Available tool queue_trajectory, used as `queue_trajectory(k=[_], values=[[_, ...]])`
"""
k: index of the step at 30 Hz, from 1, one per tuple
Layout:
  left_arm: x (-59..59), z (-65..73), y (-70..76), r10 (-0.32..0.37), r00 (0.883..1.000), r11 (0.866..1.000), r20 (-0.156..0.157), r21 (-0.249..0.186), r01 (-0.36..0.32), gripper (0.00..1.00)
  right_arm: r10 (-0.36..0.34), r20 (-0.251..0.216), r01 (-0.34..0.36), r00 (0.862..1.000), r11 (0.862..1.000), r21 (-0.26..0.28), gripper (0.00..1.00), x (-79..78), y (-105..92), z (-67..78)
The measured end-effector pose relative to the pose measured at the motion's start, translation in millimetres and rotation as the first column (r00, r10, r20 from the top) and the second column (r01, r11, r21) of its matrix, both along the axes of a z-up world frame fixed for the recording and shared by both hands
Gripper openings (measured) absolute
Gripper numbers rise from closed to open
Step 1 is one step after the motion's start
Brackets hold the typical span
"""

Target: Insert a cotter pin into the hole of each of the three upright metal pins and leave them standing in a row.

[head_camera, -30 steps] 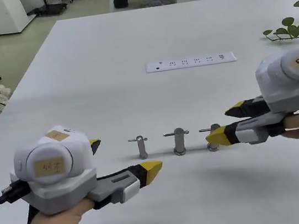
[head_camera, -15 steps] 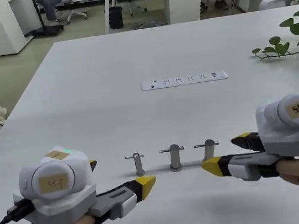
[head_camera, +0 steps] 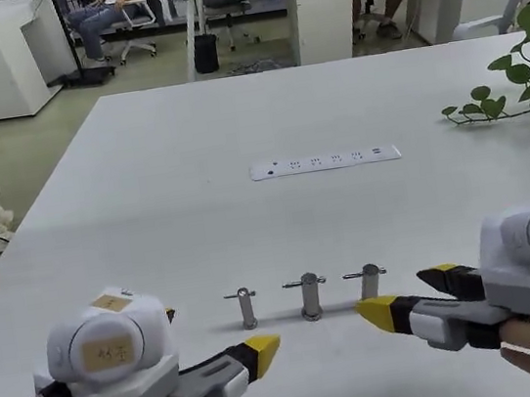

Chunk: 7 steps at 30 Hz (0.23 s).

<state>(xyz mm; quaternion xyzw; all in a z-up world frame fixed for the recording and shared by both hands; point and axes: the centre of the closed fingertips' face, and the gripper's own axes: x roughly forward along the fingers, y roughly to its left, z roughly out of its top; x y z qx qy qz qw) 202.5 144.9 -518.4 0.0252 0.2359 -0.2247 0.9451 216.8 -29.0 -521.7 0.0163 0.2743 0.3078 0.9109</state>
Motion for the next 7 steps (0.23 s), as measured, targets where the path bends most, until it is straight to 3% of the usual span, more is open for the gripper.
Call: queue_trajectory(k=[3,7], values=[[-1.1,-0.9,-0.6,-0.008,1.000,1.000,0.000,0.004,0.008,0.75,0.007,-0.002,-0.007,1.000,1.000,0.003,0.58,-2.1,5.1,0.8],[-2.4,0.2,-0.4,-0.008,1.000,1.000,0.003,0.000,0.008,0.75,0.033,0.000,-0.033,0.999,0.998,-0.045,0.58,-5.5,9.7,-3.5]])
